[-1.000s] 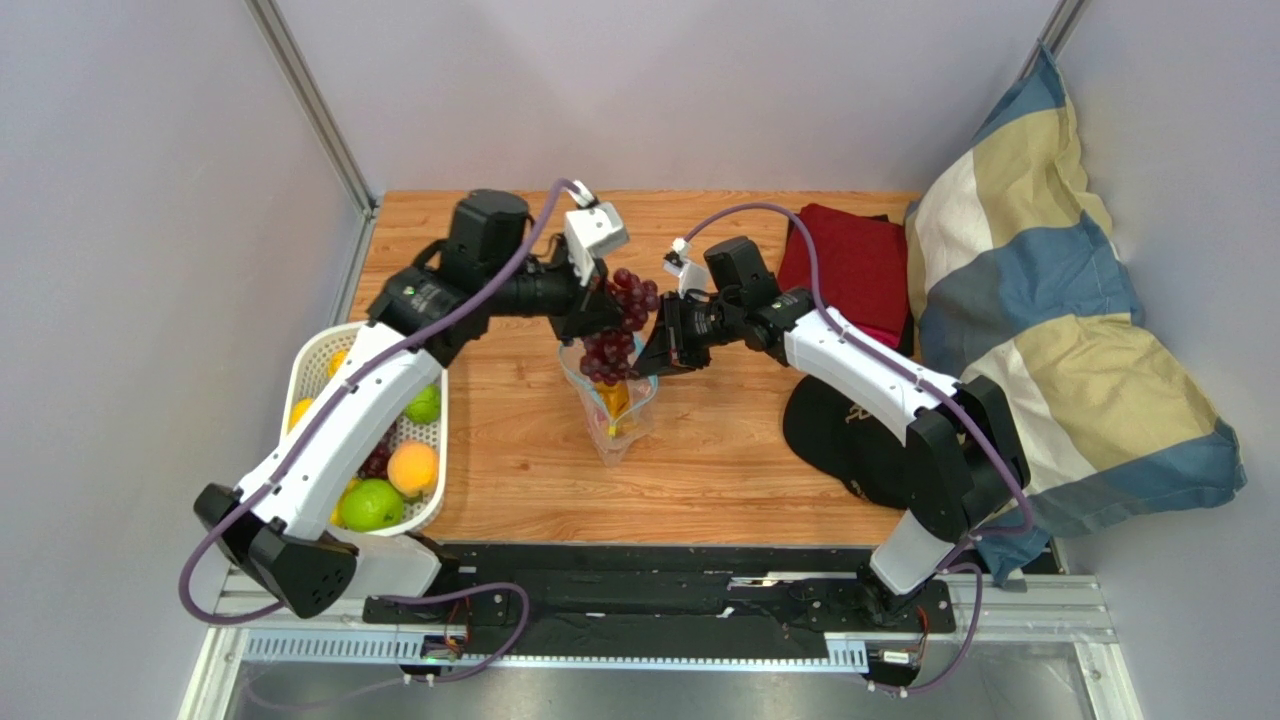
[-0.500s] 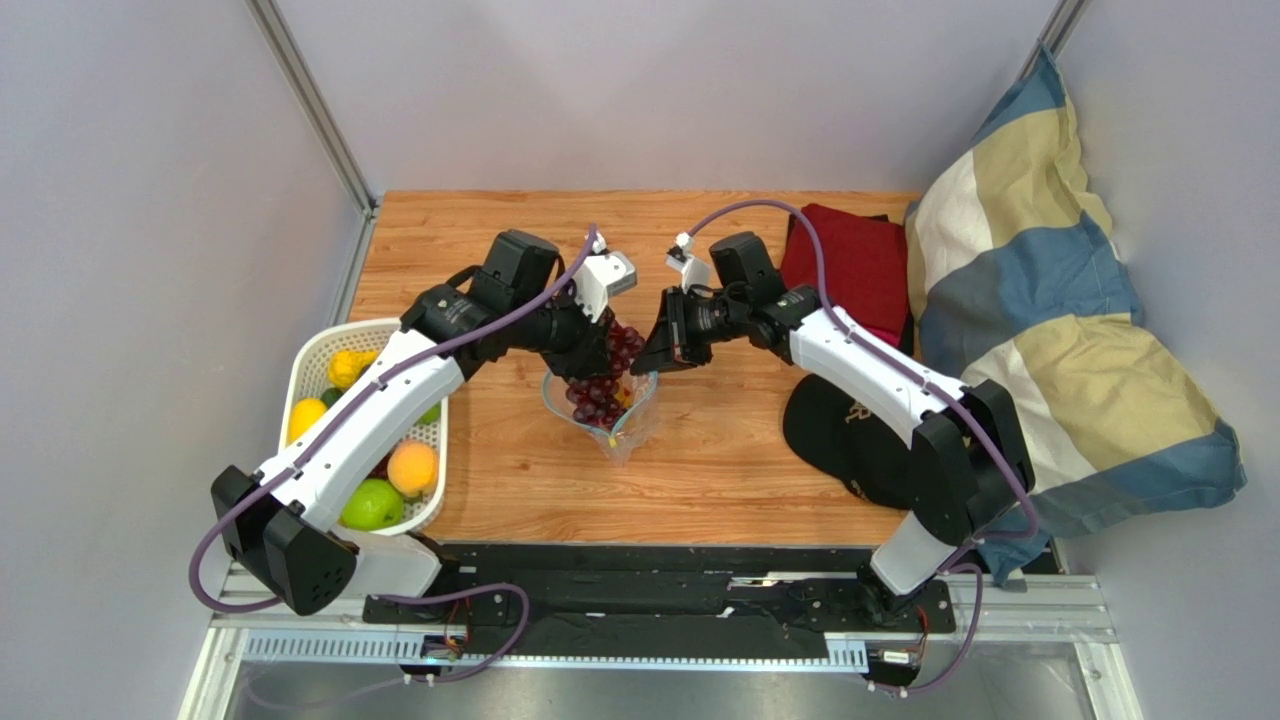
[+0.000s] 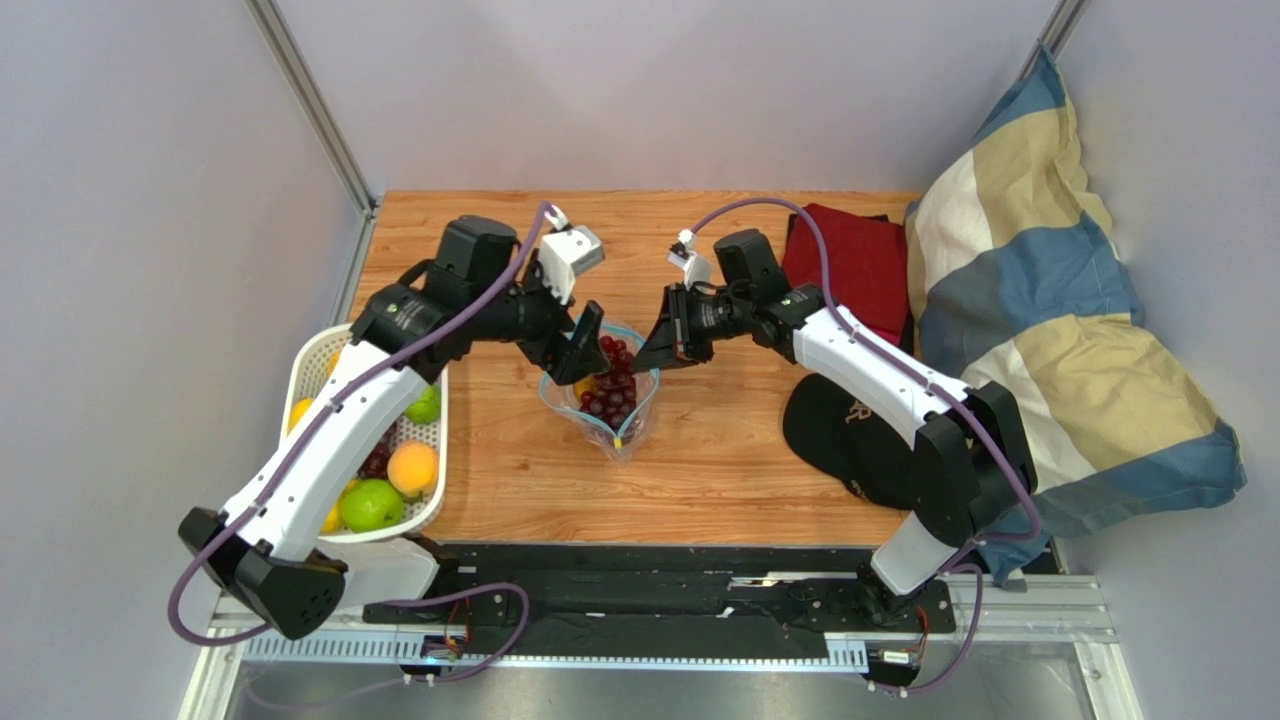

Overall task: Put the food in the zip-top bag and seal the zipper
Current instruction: Place the fake fruit in the zipper food storage bag, then adjust the zipper food storage bag at the center of the board.

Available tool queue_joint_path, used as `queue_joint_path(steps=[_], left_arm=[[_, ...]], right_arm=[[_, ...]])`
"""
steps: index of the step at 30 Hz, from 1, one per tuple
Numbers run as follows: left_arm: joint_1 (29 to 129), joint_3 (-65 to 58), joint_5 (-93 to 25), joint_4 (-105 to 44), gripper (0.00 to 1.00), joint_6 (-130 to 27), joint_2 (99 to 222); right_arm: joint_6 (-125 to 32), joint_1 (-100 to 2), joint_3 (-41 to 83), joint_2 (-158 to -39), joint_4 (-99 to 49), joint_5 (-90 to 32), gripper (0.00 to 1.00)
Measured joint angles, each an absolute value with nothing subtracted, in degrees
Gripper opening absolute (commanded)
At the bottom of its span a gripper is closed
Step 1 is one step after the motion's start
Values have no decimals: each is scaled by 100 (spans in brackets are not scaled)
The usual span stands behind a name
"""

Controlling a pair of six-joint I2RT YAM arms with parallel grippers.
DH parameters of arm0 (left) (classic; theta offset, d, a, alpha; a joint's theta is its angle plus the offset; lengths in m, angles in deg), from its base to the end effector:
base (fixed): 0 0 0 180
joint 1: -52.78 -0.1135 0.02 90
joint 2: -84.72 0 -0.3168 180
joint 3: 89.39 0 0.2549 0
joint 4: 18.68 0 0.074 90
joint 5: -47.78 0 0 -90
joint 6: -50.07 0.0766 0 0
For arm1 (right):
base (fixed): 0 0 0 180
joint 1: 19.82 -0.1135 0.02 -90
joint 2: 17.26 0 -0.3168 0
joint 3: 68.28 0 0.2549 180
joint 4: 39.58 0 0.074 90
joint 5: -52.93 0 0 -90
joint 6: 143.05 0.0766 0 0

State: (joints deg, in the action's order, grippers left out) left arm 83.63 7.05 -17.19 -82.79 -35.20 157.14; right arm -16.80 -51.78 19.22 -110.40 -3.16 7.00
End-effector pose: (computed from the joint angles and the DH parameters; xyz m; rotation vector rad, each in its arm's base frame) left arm 0.2125 -0.1647 0.4269 0.9229 2.1038 -0.7344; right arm 0.3000 0.2500 0.3183 -0.3525 2.4906 1.4468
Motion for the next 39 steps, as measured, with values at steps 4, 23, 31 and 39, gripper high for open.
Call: queue_joint_path(steps=[4, 23, 31, 39], left_arm=[[8037, 699, -1883, -8454, 85, -3537, 15386], [7823, 762, -1660, -9785, 0, -3362, 15756], [7690, 1033, -1664, -9916, 74, -3106, 15587], [6289, 576, -1605, -9855, 97, -3050, 15397]], right_arm=[[-1654, -5158, 1922, -11038, -318, 742, 0], [-1595, -5150, 1931, -10809, -171, 805, 0], [-1881, -5158, 2104, -10614, 154, 639, 0], [-1949, -5196, 2104, -10837, 161, 495, 0]])
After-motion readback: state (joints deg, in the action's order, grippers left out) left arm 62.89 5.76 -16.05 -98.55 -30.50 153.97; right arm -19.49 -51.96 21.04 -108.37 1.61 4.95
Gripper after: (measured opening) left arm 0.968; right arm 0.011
